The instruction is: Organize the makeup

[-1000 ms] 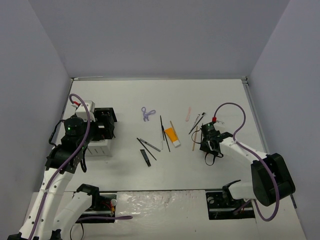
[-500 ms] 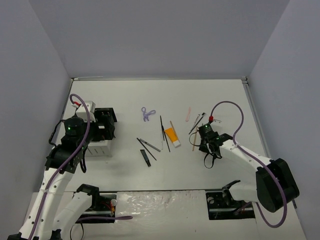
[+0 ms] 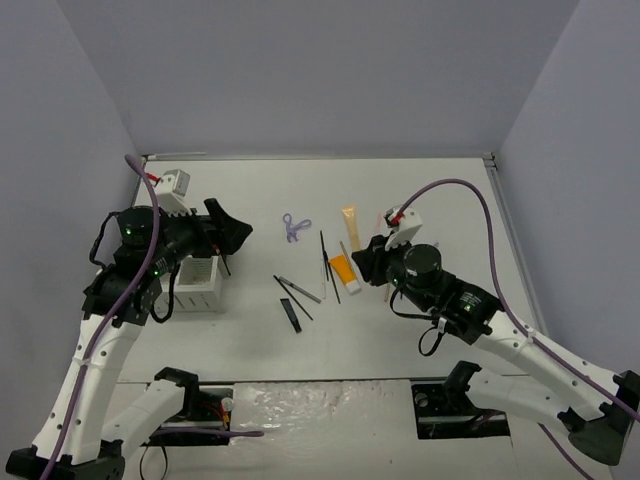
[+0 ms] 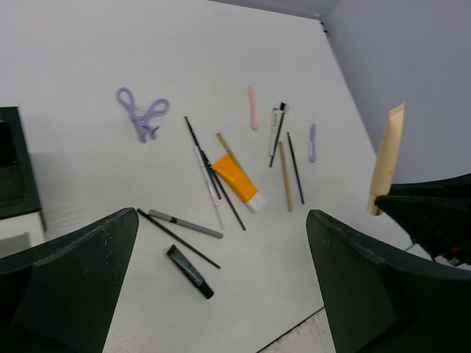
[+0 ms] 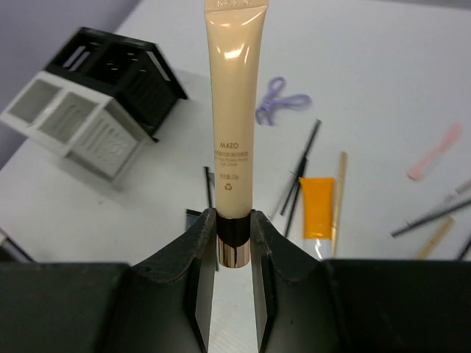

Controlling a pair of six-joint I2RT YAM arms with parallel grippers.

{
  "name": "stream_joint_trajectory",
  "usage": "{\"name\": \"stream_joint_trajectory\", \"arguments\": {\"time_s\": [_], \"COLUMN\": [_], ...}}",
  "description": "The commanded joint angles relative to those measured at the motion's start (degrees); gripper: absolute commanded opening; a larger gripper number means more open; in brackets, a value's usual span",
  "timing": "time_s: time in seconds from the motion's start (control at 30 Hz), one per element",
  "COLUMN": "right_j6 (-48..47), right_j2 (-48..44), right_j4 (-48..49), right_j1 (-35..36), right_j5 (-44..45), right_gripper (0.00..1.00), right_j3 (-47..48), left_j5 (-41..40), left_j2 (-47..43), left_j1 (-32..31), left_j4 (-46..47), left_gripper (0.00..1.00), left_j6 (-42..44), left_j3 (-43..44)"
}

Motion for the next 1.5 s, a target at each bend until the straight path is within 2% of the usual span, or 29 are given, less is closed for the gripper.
{"name": "stream_joint_trajectory", "arguments": {"time_s": [0.0, 0.23, 0.37, 0.53, 0.7, 0.8, 1.0, 1.03, 1.07, 1.13, 1.17, 1.23, 1.27, 1.37, 1.47], "right_j6": [-9.2, -12.6, -12.2, -11.6, -11.4, -11.3, -11.0, -11.0, -11.0, -11.0, -11.1, -11.4, -11.8, -12.5, -13.4], "right_j2": [3.1, 9.5, 10.9, 11.0, 11.9, 12.3, 13.0, 13.0, 13.1, 13.1, 13.1, 13.1, 13.1, 12.6, 11.0], "right_j4": [20.5, 25.8, 28.2, 30.1, 30.6, 31.1, 31.4, 31.3, 31.3, 31.1, 30.9, 30.2, 29.8, 27.3, 24.7], "right_j1": [2.1, 4.1, 4.2, 4.2, 4.2, 4.2, 4.2, 4.2, 4.2, 4.2, 4.2, 4.1, 4.1, 4.0, 3.7], "right_j5": [-13.2, -18.5, -22.7, -23.7, -24.6, -24.7, -24.2, -24.1, -24.0, -23.5, -23.4, -22.4, -21.8, -19.5, -15.2], "right_gripper": [0.0, 0.0, 0.0, 0.0, 0.0, 0.0, 0.03, 0.03, 0.06, 0.2, 0.24, 0.49, 0.66, 0.95, 1.0], "right_j3": [1.3, 4.8, 5.3, 4.9, 5.2, 5.3, 5.1, 5.1, 5.1, 5.1, 5.1, 5.3, 5.3, 5.5, 4.7], "left_j5": [6.8, 3.1, 1.6, 1.2, 0.3, 0.5, -0.1, -0.3, -0.6, -2.5, -3.3, -5.8, -6.7, -14.8, -28.0], "left_j2": [3.2, 7.2, 8.1, 9.5, 10.6, 11.2, 11.1, 11.0, 10.8, 9.6, 9.4, 8.7, 8.4, 6.6, 5.0], "left_j1": [-3.7, -13.4, -16.0, -17.7, -19.1, -19.7, -20.5, -20.5, -20.5, -20.5, -20.6, -20.5, -20.5, -20.4, -20.1], "left_j4": [10.2, 13.1, 15.2, 16.2, 17.3, 17.9, 18.6, 18.7, 18.6, 18.1, 17.9, 16.3, 14.9, 11.5, 3.7], "left_gripper": [0.97, 0.97, 0.94, 0.75, 0.64, 0.54, 0.24, 0.22, 0.19, 0.11, 0.1, 0.1, 0.1, 0.09, 0.09], "left_j6": [-7.3, -8.4, -8.6, -9.1, -9.6, -9.9, -10.0, -10.0, -9.9, -9.4, -9.2, -8.0, -7.5, -5.8, -2.0], "left_j3": [4.3, 6.3, 5.7, 5.4, 4.9, 5.1, 4.4, 4.0, 3.8, 3.1, 3.1, 3.1, 3.2, 3.3, 4.4]}}
